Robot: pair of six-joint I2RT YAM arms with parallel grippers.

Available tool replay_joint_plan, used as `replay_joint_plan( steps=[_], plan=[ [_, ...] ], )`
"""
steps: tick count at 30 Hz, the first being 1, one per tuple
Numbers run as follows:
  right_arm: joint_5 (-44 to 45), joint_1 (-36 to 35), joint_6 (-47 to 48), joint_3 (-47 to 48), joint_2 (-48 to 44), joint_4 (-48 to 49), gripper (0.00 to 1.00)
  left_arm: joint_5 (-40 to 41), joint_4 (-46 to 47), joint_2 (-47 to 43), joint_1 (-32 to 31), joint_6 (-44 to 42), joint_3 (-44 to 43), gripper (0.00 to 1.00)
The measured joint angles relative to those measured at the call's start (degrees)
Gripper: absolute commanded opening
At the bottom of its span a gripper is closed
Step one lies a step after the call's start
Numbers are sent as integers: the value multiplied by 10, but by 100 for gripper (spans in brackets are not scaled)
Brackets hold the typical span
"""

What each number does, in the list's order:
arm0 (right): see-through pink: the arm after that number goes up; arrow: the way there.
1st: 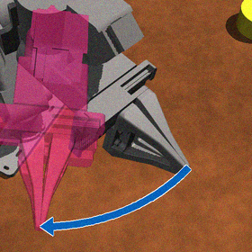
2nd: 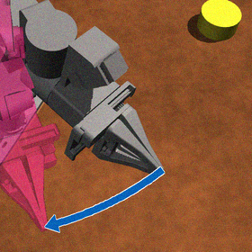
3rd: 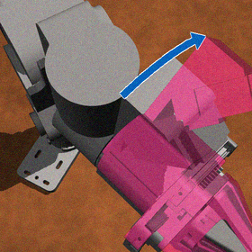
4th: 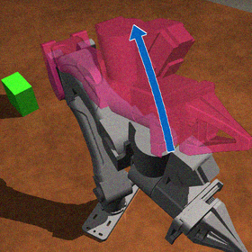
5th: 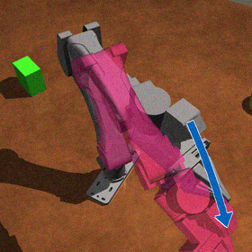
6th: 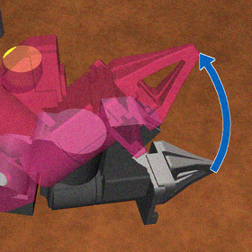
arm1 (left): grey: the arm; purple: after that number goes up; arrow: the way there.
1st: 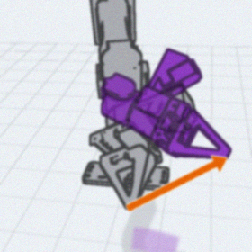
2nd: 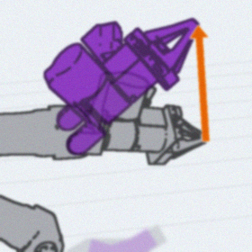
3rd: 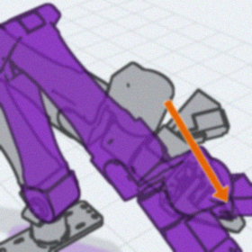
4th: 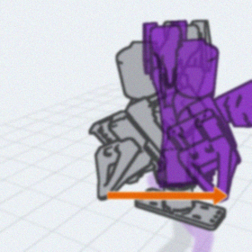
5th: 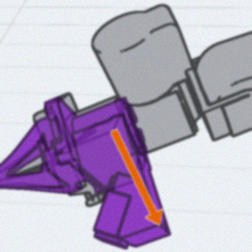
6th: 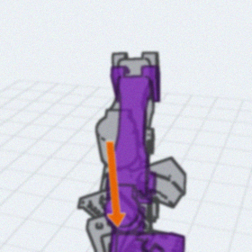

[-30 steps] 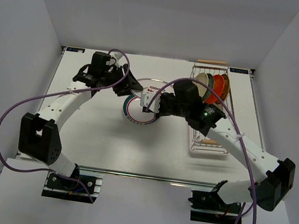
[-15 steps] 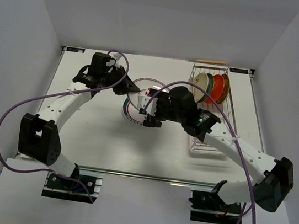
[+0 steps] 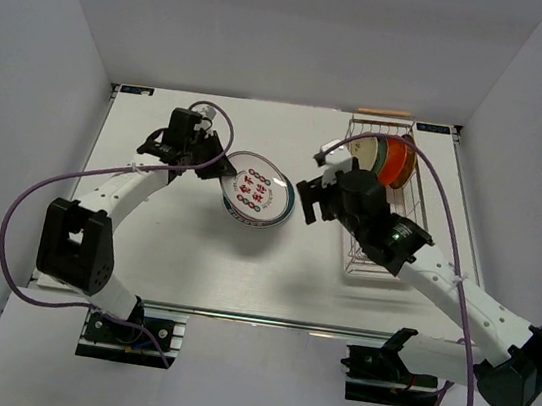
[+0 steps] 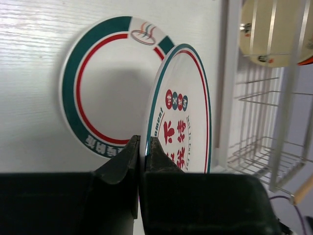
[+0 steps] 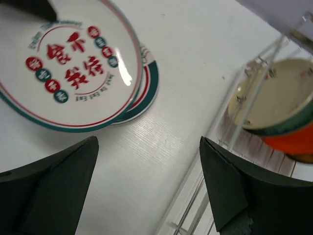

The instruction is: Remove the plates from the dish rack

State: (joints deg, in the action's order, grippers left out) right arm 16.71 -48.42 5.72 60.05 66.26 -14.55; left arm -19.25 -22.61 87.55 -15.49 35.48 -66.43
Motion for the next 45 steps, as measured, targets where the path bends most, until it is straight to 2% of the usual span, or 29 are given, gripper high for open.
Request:
replay_joint_plan(
  steps=[6,12,14,15,16,17,18,19,22,25,27,31,39,42,45],
  plan=[
    [55,48,-110,0,-21,-30,89,13,43,42,1,-31,25,0],
    [68,90,-150,-17,-31,-44,89,14,84,80,4,-42,47,0],
    [67,102,-158,-23,-40,-50,89,12,97,94,5,-42,44,5],
    [67,107,-160,-26,-44,-51,89,13,99,102,7,-41,40,9],
    [67,113,-162,-29,-49,-54,89,14,98,113,8,-41,31,24],
    [68,117,-164,-29,-53,-57,89,12,98,124,9,-38,23,34],
    [68,122,-168,-29,-58,-59,89,12,96,133,10,-42,16,54],
    [68,127,-172,-29,-64,-61,89,16,91,142,8,-46,9,62],
    [68,144,-182,-29,-78,-66,89,26,73,160,5,-45,2,82],
    [67,163,-190,-29,-82,-69,89,43,38,163,0,-45,-4,90],
    [66,176,-192,-29,-77,-72,89,61,16,163,-1,-45,-18,98],
    [55,206,-193,-27,-53,-76,89,98,-16,157,-3,-47,-44,98],
    [10,266,-189,39,75,-76,89,140,-69,115,-3,-51,-55,98],
    [-10,279,-186,68,114,-71,89,146,-75,56,-3,-50,-30,98],
    [-32,287,-184,87,139,-63,89,159,-75,-42,-3,-49,10,98]
  ],
)
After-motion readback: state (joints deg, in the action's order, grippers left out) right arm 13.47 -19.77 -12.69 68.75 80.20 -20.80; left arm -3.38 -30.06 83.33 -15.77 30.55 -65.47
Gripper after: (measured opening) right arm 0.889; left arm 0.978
